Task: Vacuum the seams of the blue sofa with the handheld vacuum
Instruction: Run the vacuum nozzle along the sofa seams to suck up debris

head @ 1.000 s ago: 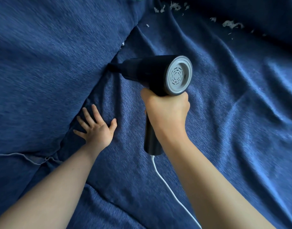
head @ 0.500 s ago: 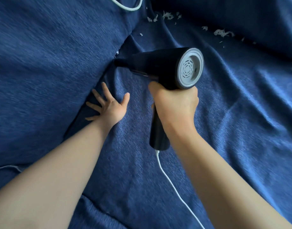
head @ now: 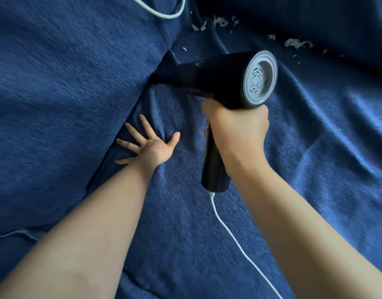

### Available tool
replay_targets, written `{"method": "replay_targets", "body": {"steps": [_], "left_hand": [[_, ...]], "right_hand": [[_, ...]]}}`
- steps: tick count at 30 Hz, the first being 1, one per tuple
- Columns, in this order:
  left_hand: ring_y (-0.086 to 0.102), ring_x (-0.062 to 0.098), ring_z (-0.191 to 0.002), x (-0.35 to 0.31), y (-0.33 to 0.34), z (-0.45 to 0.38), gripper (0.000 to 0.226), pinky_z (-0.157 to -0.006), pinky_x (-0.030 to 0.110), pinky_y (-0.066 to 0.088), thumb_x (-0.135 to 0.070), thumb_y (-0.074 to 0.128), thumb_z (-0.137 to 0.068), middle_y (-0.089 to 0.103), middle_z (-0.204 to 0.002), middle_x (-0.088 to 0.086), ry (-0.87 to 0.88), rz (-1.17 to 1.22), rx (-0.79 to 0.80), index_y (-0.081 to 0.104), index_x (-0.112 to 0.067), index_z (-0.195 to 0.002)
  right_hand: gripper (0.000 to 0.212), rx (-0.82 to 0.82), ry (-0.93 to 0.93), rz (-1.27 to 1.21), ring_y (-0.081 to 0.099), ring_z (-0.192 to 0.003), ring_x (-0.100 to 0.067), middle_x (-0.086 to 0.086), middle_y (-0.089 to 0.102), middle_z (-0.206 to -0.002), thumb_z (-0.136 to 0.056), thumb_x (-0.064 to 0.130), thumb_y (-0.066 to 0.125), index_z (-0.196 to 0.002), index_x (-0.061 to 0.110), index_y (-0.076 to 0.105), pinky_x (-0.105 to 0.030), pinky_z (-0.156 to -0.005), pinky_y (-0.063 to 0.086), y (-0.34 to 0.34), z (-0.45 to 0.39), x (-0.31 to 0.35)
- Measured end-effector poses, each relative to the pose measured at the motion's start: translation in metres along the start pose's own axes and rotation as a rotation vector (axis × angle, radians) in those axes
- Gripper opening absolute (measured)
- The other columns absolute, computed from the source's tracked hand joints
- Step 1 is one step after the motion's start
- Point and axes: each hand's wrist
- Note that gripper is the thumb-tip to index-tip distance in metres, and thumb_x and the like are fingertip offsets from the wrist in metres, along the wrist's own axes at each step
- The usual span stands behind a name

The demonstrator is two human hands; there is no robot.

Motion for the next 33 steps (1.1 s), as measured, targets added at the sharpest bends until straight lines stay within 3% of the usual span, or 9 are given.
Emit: {"method": "replay_targets", "body": {"steps": [17,22,33], "left_hand": [[-0.027,0.050,-0.137,-0.004,-0.001,-0.002,0.116,-0.099,0.081,0.004,-0.093,0.030,-0.065,-0.042,-0.151,0.002,-0.022,-0.022,0.056,-0.039,-0.036,-0.139],[-0.027,0.051,-0.137,-0.006,-0.002,-0.004,0.118,-0.102,0.078,0.007,-0.094,0.030,-0.063,-0.042,-0.150,0.003,-0.038,-0.032,0.072,-0.042,-0.035,-0.137],[-0.027,0.052,-0.137,-0.009,-0.003,-0.006,0.119,-0.103,0.078,0.005,-0.095,0.028,-0.062,-0.043,-0.149,0.004,-0.057,-0.043,0.093,-0.042,-0.034,-0.136]], "right_hand": [[0.016,0.001,0.069,-0.021,0.074,-0.075,-0.031,0.000,0.071,-0.065,-0.064,0.033,0.071,-0.062,0.019,0.062,-0.044,-0.076,0.062,0.009,-0.013,0.002],[0.033,-0.024,0.088,-0.033,0.074,-0.080,-0.031,-0.004,0.075,-0.071,-0.055,0.042,0.068,-0.072,0.014,0.072,-0.046,-0.079,0.061,0.002,-0.012,-0.001],[0.022,-0.024,0.061,-0.019,0.074,-0.081,-0.034,-0.004,0.075,-0.072,-0.055,0.041,0.068,-0.064,0.021,0.064,-0.047,-0.078,0.061,0.008,-0.019,0.007]]}}
Point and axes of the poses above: each hand's wrist, its own z-axis away from the middle knuckle, its own y-axis out of the palm, x = y × z
